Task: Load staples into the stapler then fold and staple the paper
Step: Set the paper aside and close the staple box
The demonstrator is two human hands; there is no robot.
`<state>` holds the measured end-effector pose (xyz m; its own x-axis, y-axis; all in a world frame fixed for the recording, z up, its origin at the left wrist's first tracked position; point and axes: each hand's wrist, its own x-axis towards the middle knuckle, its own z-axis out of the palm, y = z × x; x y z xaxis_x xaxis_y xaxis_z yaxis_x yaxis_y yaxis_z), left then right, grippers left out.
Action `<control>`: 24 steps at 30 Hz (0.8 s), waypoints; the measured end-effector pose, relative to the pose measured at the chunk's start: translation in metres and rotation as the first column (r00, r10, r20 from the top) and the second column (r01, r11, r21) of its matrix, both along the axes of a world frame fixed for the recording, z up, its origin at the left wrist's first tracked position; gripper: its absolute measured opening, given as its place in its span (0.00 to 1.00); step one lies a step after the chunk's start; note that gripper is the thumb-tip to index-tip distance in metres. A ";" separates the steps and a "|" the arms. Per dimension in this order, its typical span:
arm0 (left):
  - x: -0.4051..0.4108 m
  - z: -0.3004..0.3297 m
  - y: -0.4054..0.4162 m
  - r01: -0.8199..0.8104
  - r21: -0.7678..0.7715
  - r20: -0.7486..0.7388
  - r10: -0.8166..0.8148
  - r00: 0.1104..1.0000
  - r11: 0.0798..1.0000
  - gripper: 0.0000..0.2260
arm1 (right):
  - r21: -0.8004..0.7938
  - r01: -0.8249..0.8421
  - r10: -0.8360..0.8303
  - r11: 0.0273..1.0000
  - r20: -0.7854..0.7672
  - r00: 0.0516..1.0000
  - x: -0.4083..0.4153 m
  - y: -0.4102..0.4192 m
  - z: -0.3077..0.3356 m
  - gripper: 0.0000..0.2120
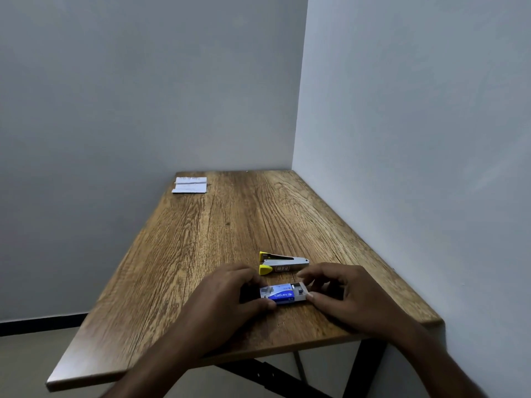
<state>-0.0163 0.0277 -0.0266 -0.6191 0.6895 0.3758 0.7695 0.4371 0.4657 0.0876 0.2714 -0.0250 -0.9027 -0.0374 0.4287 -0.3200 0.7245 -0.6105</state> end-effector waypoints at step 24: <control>-0.001 -0.001 0.000 0.003 0.007 -0.028 -0.003 1.000 1.000 0.18 | 0.079 -0.026 0.031 0.997 -0.061 0.998 -0.004 -0.010 0.005 0.08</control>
<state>-0.0170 0.0276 -0.0275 -0.6061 0.6889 0.3976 0.7837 0.4317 0.4467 0.0833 0.2616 -0.0197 -0.8725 -0.0981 0.4788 -0.3767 0.7591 -0.5309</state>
